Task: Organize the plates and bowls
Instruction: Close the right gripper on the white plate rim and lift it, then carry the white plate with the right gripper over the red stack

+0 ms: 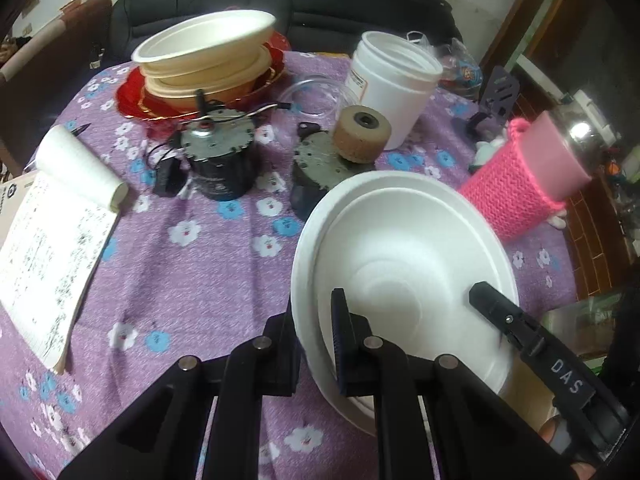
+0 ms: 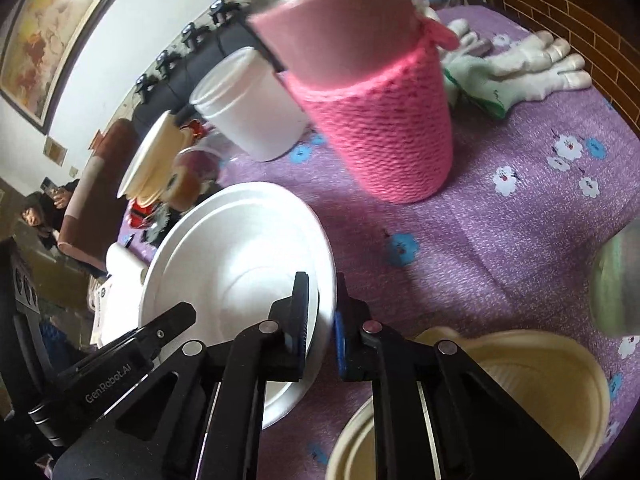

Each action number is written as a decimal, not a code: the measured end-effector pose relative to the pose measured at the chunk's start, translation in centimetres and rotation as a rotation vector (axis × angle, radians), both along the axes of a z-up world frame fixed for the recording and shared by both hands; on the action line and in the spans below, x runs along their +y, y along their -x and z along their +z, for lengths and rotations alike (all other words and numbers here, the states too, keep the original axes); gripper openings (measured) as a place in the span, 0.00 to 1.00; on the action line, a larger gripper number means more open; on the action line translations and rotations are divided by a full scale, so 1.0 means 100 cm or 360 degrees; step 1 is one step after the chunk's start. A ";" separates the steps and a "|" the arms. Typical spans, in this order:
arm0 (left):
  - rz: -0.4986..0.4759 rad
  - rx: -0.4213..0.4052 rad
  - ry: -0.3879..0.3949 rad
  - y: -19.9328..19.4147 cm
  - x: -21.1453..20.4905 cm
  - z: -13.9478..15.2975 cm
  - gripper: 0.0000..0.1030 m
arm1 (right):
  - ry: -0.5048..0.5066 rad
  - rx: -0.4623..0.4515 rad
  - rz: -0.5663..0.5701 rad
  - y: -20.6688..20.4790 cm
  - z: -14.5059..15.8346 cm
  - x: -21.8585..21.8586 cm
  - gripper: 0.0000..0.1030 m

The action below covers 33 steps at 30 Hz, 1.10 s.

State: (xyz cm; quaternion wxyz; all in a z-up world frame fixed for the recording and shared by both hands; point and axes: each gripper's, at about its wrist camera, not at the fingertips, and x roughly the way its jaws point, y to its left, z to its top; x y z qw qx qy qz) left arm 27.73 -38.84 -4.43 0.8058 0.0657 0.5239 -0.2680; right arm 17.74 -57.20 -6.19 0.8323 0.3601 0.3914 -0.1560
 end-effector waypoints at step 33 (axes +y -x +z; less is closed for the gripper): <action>0.0602 -0.0408 -0.0082 0.195 0.387 0.087 0.13 | 0.0018 -0.0291 0.0970 0.103 0.076 0.371 0.10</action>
